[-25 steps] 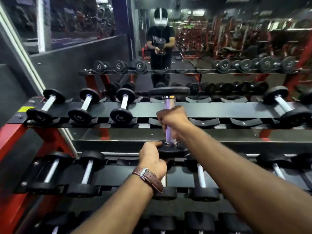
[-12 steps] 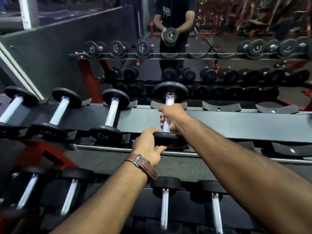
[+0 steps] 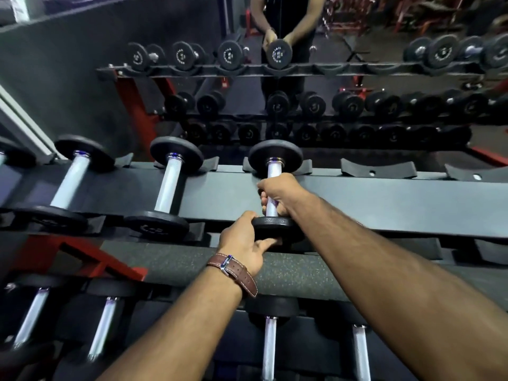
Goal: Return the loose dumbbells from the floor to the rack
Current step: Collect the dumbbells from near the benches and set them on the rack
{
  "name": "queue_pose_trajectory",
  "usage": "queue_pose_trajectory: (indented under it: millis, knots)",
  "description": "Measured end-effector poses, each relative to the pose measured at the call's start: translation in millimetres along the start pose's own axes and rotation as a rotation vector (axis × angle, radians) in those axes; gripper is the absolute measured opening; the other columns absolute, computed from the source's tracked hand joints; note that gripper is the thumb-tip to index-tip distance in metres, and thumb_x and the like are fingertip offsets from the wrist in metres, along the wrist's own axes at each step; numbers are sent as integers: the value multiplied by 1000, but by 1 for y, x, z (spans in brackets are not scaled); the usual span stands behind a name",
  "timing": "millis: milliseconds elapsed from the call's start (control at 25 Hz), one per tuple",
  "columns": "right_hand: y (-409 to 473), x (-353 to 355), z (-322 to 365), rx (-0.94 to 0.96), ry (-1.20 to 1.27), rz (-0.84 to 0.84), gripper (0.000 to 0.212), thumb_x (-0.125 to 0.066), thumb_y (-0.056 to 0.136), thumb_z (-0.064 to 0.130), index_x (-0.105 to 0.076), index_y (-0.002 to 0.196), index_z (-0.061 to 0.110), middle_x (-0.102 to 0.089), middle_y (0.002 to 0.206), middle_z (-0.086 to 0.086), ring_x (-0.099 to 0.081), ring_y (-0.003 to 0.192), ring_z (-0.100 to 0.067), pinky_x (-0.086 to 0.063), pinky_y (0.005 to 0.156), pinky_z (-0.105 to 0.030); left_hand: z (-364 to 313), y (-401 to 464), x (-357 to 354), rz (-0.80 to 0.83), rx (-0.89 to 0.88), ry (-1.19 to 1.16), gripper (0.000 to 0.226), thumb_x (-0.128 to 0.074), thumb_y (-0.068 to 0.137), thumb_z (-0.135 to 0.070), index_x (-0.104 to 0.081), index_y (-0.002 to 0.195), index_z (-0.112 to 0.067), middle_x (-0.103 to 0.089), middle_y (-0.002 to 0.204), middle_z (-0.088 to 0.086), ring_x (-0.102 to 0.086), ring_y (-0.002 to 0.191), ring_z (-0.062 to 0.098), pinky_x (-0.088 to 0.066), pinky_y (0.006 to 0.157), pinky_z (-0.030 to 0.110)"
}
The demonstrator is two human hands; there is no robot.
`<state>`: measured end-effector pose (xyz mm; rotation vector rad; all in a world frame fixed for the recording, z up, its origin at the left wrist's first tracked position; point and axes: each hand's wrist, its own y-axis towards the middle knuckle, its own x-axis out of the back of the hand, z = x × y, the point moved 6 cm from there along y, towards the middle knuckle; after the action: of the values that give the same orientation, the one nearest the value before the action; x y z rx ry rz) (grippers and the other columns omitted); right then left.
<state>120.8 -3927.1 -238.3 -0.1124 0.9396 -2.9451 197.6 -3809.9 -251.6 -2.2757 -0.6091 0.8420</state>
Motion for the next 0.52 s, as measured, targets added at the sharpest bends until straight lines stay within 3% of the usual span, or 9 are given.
queue_pose_trajectory:
  millis: [120,200,240,320,400,520]
  knots:
    - [-21,1,3,18,-38,81,19,-67,93,17,-53,87,4,-55,71,-11,-54,52,-21,-48,46,-28,-1,-29,-7,112,66,-18,34,-51,101,-24,-51,126,0,-58,133,27,-60,116,49,-45,98,66]
    - [-46,17,9,157,-182,2,32,-76,85,26,-54,96,6,-60,82,-10,-59,64,-23,-48,48,-28,-6,-57,-5,116,82,43,50,-50,100,-30,-38,142,-5,-44,145,23,-47,127,54,-39,97,69]
    - [-67,27,13,267,-253,-65,32,-77,83,31,-54,91,10,-57,79,-6,-56,64,-20,-45,51,-28,-11,-71,-3,97,59,88,58,-52,99,-31,-32,148,-8,-41,144,21,-44,129,54,-39,96,70]
    - [-118,43,13,461,-229,-139,28,-76,83,34,-56,88,15,-55,78,-1,-53,69,-15,-45,65,-31,-26,-99,0,101,-32,147,61,-56,95,-33,-34,148,-10,-43,136,18,-48,125,46,-39,98,69]
    - [-171,57,1,550,-93,-155,36,-75,84,34,-63,111,13,-66,103,-1,-62,91,-14,-50,83,-34,-39,-134,5,133,-141,161,55,-57,95,-36,-43,142,-13,-44,140,14,-48,127,38,-39,100,64]
    - [-249,80,-24,640,107,-202,43,-75,86,28,-63,124,13,-68,120,-5,-65,107,-12,-51,89,-27,-44,-187,11,297,-287,236,33,-49,99,-37,-60,119,-12,-59,136,11,-58,123,29,-43,106,54]
